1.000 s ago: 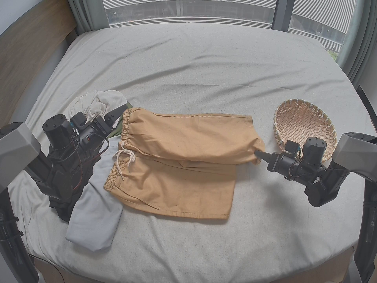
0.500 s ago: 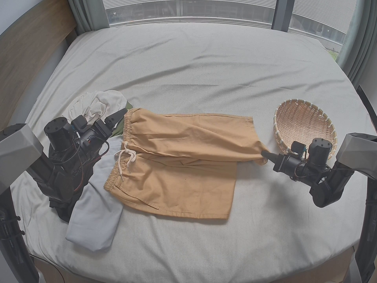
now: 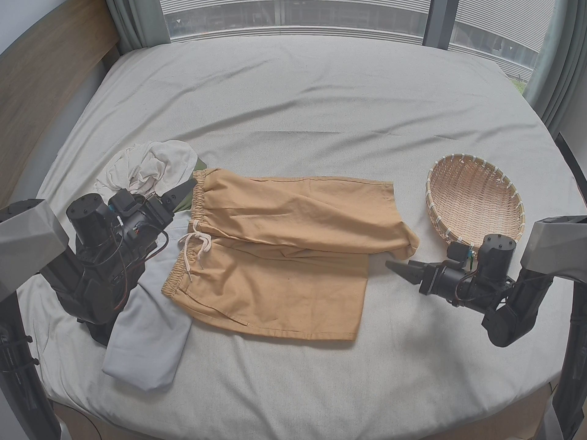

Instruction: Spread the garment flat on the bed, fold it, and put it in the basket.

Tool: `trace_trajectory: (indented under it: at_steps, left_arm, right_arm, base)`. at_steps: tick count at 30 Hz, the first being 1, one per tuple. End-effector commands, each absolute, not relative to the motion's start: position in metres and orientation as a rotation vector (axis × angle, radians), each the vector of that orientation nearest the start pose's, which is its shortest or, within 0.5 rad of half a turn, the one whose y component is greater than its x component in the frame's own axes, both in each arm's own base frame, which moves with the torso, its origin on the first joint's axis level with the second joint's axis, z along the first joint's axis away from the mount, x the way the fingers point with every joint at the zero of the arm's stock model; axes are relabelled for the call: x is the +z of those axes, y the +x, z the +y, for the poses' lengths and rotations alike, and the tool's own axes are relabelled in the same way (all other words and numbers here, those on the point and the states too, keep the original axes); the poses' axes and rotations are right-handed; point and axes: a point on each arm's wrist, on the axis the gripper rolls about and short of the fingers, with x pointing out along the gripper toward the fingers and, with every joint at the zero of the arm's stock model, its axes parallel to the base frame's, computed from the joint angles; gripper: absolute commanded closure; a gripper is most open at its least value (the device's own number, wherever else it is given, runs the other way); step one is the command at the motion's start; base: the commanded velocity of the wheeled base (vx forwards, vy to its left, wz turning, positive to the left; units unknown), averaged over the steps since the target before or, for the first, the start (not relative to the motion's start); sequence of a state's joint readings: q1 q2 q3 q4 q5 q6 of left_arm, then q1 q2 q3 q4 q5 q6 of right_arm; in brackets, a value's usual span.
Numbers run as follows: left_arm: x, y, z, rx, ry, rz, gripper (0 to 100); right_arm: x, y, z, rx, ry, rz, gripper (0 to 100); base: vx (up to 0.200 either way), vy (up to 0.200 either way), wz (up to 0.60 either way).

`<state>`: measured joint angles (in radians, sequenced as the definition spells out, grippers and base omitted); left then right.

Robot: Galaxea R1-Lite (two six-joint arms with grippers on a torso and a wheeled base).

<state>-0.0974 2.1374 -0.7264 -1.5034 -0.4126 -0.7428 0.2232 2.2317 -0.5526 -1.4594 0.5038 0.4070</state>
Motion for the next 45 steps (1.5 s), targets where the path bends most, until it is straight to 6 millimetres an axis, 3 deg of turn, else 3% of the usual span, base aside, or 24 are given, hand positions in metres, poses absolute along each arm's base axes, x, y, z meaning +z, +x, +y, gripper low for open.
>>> trace_trajectory:
  at_steps: [1, 4, 15, 19, 22, 35, 40, 41, 45]
  left_arm:
    - [0.085, 0.335, -0.046, -0.578, -0.687, 0.198, 0]
    - [0.077, 0.328, -0.046, -0.618, -0.636, 0.239, 0]
    - [0.064, 0.318, -0.046, -0.669, -0.465, 0.256, 0]
    - [0.045, 0.311, -0.042, -0.709, -0.236, 0.246, 0]
    - [0.043, 0.310, -0.043, -0.719, -0.173, 0.232, 0]
    - [0.041, 0.303, -0.048, -0.735, -0.187, 0.259, 0]
    - [0.041, 0.302, -0.051, -0.744, -0.186, 0.262, 0]
    - [0.040, 0.300, -0.052, -0.747, -0.188, 0.270, 0]
    - [0.037, 0.297, -0.053, -0.751, -0.192, 0.289, 0]
  right_arm:
    - [0.032, 0.321, 0.111, 0.744, 0.408, 0.396, 0]
    - [0.021, 0.331, 0.117, 0.744, 0.410, 0.431, 0]
    - [0.018, 0.344, 0.132, 0.753, 0.408, 0.451, 0]
    - [0.014, 0.348, 0.140, 0.750, 0.406, 0.474, 0]
    - [0.013, 0.349, 0.141, 0.752, 0.405, 0.479, 0]
    - [-0.004, 0.352, 0.140, 0.729, 0.403, 0.514, 0]
    - [-0.012, 0.357, 0.148, 0.743, 0.395, 0.516, 0]
    - [-0.013, 0.361, 0.149, 0.744, 0.392, 0.510, 100]
    - [-0.012, 0.363, 0.149, 0.745, 0.390, 0.499, 100]
  base:
    - [0.000, 0.000, 0.00]
    - [0.000, 0.000, 0.00]
    - [0.000, 0.000, 0.00]
    - [0.000, 0.000, 0.00]
    - [0.000, 0.000, 0.00]
    - [0.000, 0.000, 0.00]
    - [0.000, 0.000, 0.00]
    - [0.000, 0.000, 0.00]
    - [0.000, 0.000, 0.00]
